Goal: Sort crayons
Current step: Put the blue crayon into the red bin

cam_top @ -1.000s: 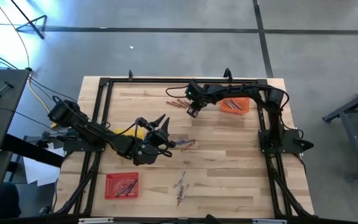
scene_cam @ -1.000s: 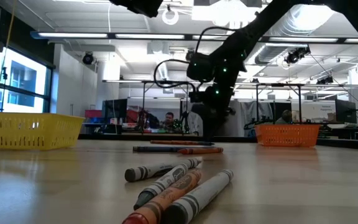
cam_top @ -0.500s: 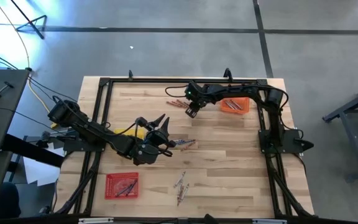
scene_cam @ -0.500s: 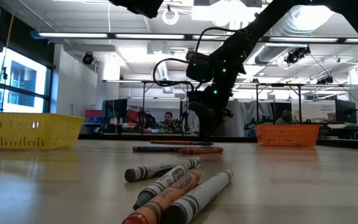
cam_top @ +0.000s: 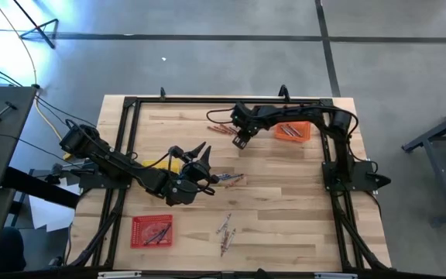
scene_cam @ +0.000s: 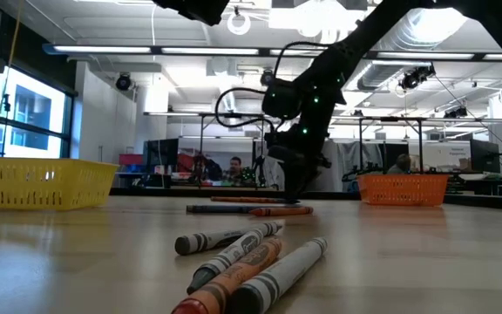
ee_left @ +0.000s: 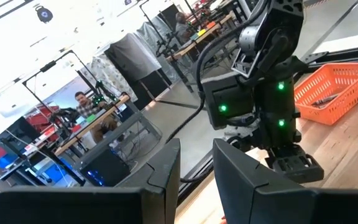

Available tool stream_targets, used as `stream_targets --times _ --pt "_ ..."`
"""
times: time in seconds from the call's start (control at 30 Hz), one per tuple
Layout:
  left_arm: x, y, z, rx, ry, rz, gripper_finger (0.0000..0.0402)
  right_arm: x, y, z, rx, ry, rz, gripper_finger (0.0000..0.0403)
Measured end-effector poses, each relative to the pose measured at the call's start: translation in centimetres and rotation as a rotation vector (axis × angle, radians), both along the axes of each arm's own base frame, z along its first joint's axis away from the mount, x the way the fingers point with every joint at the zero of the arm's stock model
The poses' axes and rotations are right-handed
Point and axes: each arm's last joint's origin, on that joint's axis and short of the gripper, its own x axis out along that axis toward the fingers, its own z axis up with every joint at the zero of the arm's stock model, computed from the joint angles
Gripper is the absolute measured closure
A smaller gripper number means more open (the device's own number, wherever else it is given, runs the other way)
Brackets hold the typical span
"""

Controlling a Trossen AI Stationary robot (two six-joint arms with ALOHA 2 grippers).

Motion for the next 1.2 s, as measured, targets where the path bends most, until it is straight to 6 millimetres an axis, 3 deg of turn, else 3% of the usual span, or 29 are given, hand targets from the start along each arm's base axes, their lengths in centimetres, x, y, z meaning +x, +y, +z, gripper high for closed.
stream_targets --times 0.37,0.6,0.97,1.2 --pt "0.0 0.0 0.0 0.0 0.0 -0.001 0.0319 0.3 -0.2 -2.1 0.016 0.042 -0.02 0.0299" --pt "0.0 0.0 0.0 -0.001 0.0 -0.004 0.0319 0.6 -0.3 -1.7 0.016 0.044 -0.022 0.0378" --pt "-0.2 -0.5 0.0 -0.001 0.0 -0.02 0.0319 1.2 -0.6 0.5 0.032 0.124 0.014 0.0398" --pt "-0.7 -1.4 0.1 0.016 -0.008 0.005 0.0319 0.7 -0.5 3.4 0.002 0.13 0.061 0.04"
